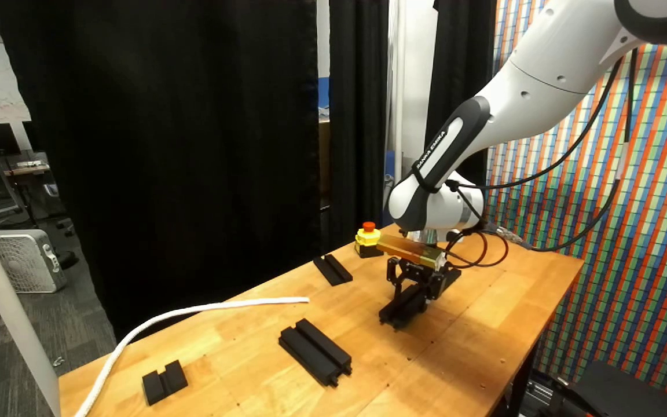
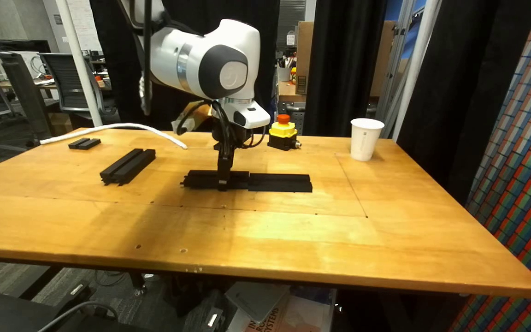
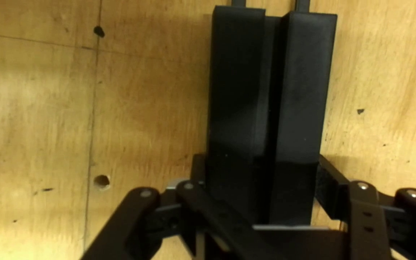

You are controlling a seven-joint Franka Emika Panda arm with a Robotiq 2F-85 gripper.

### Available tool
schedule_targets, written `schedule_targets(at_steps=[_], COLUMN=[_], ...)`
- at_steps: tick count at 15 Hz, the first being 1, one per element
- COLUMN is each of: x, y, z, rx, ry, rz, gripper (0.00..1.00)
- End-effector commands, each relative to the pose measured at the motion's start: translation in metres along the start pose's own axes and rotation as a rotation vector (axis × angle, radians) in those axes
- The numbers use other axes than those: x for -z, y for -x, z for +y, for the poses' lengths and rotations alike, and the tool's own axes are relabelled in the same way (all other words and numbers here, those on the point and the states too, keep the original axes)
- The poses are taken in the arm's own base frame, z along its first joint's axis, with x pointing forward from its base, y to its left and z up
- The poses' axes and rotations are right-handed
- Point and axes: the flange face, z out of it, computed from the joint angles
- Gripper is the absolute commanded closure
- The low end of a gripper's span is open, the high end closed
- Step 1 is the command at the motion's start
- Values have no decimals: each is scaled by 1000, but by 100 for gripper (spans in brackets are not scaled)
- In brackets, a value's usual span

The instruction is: Connect the four black objects together

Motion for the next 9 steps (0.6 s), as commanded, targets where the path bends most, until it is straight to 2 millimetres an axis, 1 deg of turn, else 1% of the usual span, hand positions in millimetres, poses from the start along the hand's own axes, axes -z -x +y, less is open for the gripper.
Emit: schedule_targets(at_steps=[1,9], x=[3,3], y=[3,6], z=[11,15], rx=[30,23], ry=[-13,-8], rz=[-7,-2], gripper=[53,53])
